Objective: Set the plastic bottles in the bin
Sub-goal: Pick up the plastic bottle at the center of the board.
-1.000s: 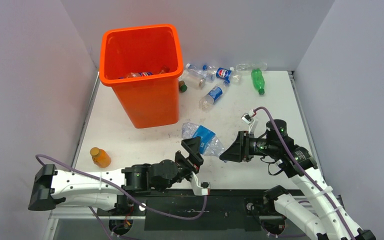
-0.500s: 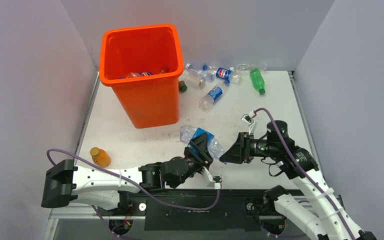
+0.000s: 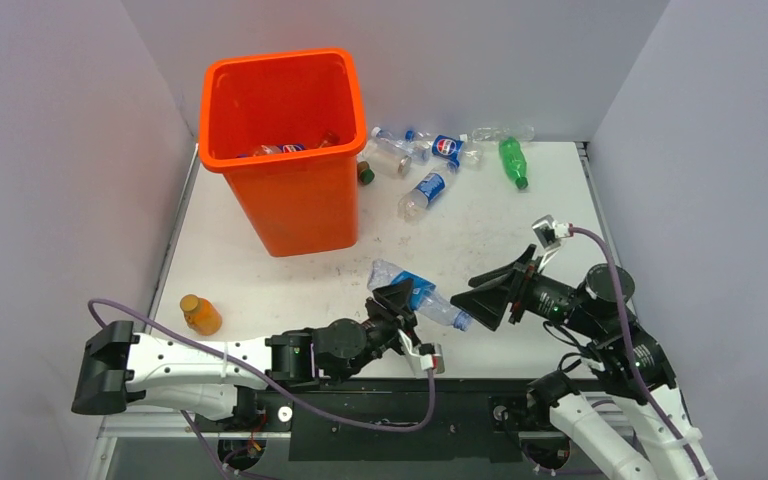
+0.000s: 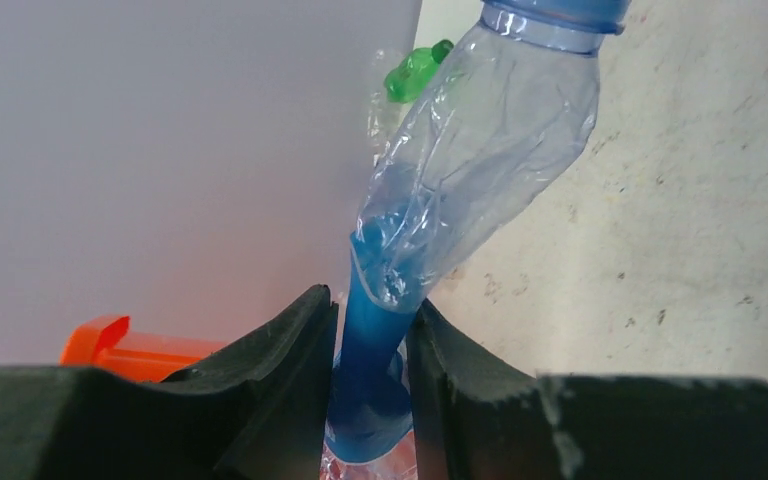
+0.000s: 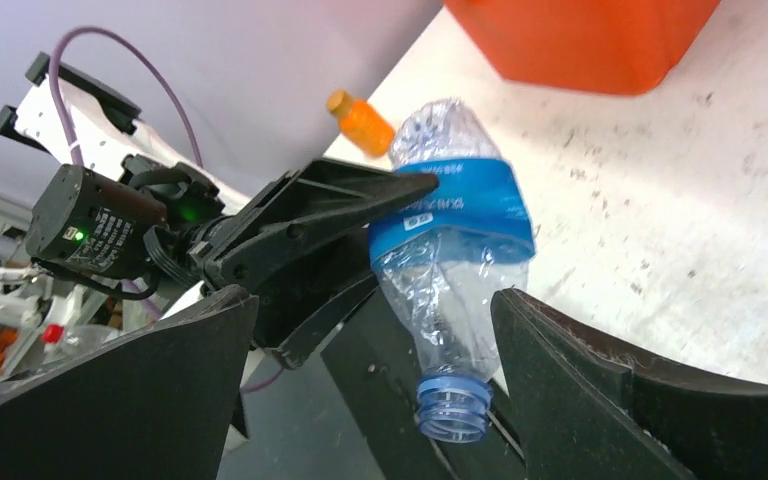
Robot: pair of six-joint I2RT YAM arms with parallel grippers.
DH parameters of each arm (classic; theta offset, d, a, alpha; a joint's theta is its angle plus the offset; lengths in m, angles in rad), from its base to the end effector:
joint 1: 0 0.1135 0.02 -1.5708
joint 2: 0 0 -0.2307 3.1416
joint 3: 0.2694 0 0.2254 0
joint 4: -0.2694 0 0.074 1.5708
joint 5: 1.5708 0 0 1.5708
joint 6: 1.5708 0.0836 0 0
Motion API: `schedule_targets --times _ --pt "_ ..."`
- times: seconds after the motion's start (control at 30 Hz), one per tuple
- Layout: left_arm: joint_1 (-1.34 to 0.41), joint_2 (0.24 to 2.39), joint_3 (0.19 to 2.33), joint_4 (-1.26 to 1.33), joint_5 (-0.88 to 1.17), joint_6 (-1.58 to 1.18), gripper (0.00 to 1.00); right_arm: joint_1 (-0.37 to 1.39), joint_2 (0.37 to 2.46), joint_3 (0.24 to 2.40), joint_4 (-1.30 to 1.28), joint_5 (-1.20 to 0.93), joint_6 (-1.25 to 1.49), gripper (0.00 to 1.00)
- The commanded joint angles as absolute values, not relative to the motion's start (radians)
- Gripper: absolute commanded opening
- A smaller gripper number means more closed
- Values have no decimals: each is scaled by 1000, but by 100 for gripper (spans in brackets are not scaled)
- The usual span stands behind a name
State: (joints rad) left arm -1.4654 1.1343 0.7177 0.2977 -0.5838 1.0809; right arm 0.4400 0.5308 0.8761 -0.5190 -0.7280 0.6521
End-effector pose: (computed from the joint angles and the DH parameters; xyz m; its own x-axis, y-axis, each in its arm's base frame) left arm 0.0761 -0.2817 0.2725 0.6755 0.6132 -0.4095 0.3743 0.1933 0.9069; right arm 0.1026 0.1098 0.3367 -0.6771 0.1820 -0.7131 -0.6291 0.3596 0.6891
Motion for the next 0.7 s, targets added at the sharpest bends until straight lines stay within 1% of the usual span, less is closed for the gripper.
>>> schedule_targets --times 0.0,0.23,0.33,0.37,0.43,0.57,0.67 --pt "-1471 1061 791 257 -525 755 28 445 496 919 -424 -596 651 90" --pt "-1466 1003 831 224 -443 495 16 445 343 850 -385 -369 570 90" --pt "-1452 976 859 215 -382 338 7 446 228 777 -329 -299 563 90" --pt "-1445 968 868 209 -362 279 3 446 187 757 -299 -300 563 90" --pt "-1428 952 879 205 -319 170 0 449 127 727 -246 -334 559 90" --pt "-1373 917 854 278 -204 -83 0 449 113 718 -197 -455 544 90" --pt "-1321 881 779 420 -117 -272 0 449 136 700 -135 -580 559 90"
